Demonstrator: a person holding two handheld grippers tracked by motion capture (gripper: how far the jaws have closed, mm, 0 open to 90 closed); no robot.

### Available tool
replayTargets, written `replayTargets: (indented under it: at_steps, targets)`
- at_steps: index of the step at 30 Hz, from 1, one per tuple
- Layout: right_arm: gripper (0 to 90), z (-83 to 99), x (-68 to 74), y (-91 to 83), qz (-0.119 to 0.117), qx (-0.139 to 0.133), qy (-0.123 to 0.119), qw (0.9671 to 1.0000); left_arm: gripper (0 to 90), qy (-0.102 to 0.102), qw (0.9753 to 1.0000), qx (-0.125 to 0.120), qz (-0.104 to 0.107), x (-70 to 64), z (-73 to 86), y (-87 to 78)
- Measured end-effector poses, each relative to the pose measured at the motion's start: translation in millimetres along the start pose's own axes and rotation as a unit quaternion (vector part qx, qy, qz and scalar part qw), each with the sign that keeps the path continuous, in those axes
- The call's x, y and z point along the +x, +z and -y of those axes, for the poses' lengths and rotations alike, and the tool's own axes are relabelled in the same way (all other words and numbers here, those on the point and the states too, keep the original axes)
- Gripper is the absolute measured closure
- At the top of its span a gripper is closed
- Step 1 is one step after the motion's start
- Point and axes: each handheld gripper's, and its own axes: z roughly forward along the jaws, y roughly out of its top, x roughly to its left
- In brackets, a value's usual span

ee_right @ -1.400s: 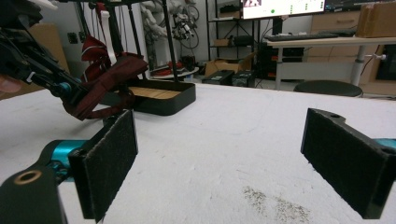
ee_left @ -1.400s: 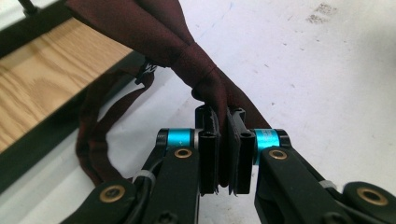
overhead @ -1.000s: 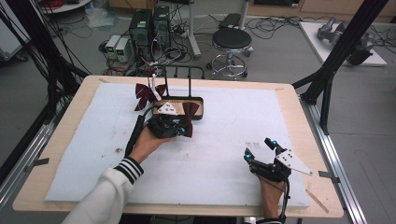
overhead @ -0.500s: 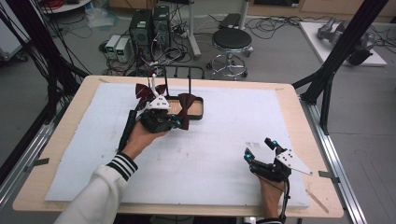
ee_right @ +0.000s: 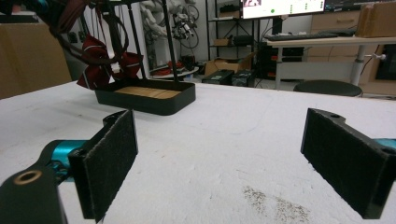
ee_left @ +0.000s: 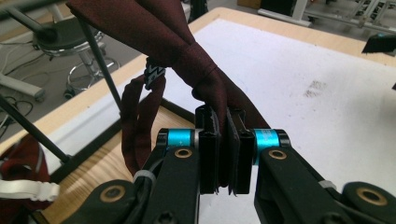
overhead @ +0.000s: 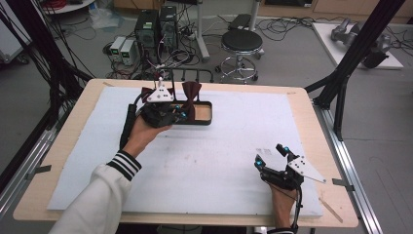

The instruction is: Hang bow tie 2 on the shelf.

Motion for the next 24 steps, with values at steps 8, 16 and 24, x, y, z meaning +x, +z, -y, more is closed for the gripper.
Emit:
replayTargets:
  at_steps: [8, 16, 24]
  targets:
    - [10.2, 0.1, 0.0, 0.0, 0.0, 0.0, 0.0, 1.0, 84.6, 0.0, 0.9999, -0.016, -0.002, 3.4, -11.0, -3.3]
    - [10.2, 0.1, -0.4, 0.0, 0.0, -0.001, 0.001, 1.0, 84.6, 0.01, 0.9994, -0.03, -0.014, 6.3, -29.3, -6.2]
    - [10.2, 0.0, -1.0, 0.3, 0.001, -0.002, -0.001, 1.0, 84.6, 0.016, 0.9989, -0.039, -0.023, 8.7, -38.9, -14.3]
